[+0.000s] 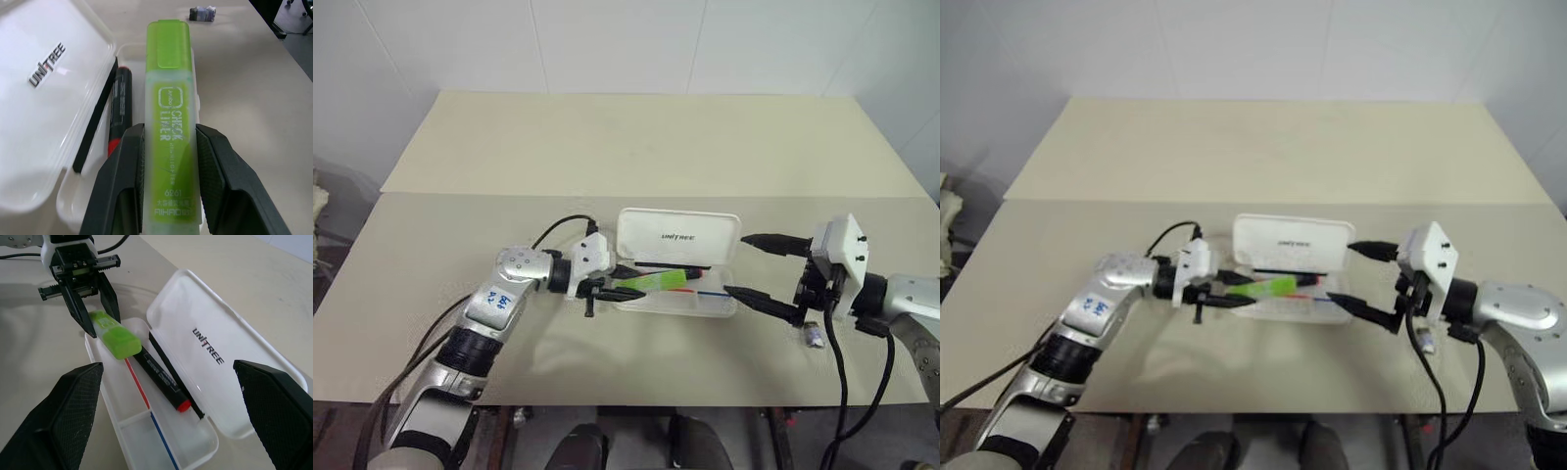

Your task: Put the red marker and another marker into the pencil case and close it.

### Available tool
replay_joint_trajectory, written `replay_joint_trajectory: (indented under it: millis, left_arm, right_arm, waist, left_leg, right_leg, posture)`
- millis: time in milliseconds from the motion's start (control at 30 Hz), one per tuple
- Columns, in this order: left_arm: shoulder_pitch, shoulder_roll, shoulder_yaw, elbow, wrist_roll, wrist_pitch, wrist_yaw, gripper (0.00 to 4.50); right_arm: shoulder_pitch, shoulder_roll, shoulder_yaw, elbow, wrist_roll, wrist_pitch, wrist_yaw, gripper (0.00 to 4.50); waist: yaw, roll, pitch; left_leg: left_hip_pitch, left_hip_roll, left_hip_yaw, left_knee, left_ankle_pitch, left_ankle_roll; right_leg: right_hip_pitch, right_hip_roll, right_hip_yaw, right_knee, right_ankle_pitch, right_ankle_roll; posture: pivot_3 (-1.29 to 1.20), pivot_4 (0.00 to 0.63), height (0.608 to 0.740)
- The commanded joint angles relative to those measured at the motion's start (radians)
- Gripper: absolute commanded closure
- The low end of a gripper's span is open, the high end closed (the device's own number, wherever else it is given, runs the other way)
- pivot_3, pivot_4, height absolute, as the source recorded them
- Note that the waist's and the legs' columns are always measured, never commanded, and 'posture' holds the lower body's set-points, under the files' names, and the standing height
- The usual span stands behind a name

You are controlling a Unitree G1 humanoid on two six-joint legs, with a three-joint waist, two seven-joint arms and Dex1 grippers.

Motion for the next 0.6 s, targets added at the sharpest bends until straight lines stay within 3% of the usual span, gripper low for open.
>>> replay_joint_trajectory:
  millis: [33, 567, 600]
  left_arm:
    - [-0.019, -0.004, -0.012, 0.009, 0.024, -0.044, -0.015, 3.41]
    - [-0.025, -0.034, -0.042, 0.091, 0.087, -0.146, -0.039, 3.41]
    - [-0.027, -0.041, -0.044, 0.100, 0.091, -0.156, -0.037, 3.06]
  right_arm:
    - [0.016, 0.006, -0.045, -0.040, 0.014, -0.035, -0.013, 0.00]
    - [0.047, 0.014, -0.043, -0.080, 0.026, -0.047, -0.062, 0.00]
    - [0.046, 0.014, -0.042, -0.083, 0.028, -0.044, -0.067, 0.00]
  waist:
    - [-0.001, 0.000, 0.000]
    - [0.002, 0.000, 0.000]
    - [0.003, 0.000, 0.000]
  left_leg:
    - [0.000, 0.000, 0.000, 0.000, 0.000, 0.000]
    - [0.000, 0.000, -0.001, 0.004, 0.000, 0.000]
    - [0.000, 0.000, -0.001, 0.004, 0.000, 0.000]
  right_leg:
    - [0.000, 0.000, 0.000, 0.000, 0.000, 0.000]
    - [0.003, 0.000, 0.000, -0.001, 0.001, 0.002]
    - [0.003, 0.000, 0.000, -0.001, 0.001, 0.002]
  posture:
    - [0.00, 0.150, 0.740]
    - [0.00, 0.150, 0.740]
    - [0.00, 0.150, 0.740]
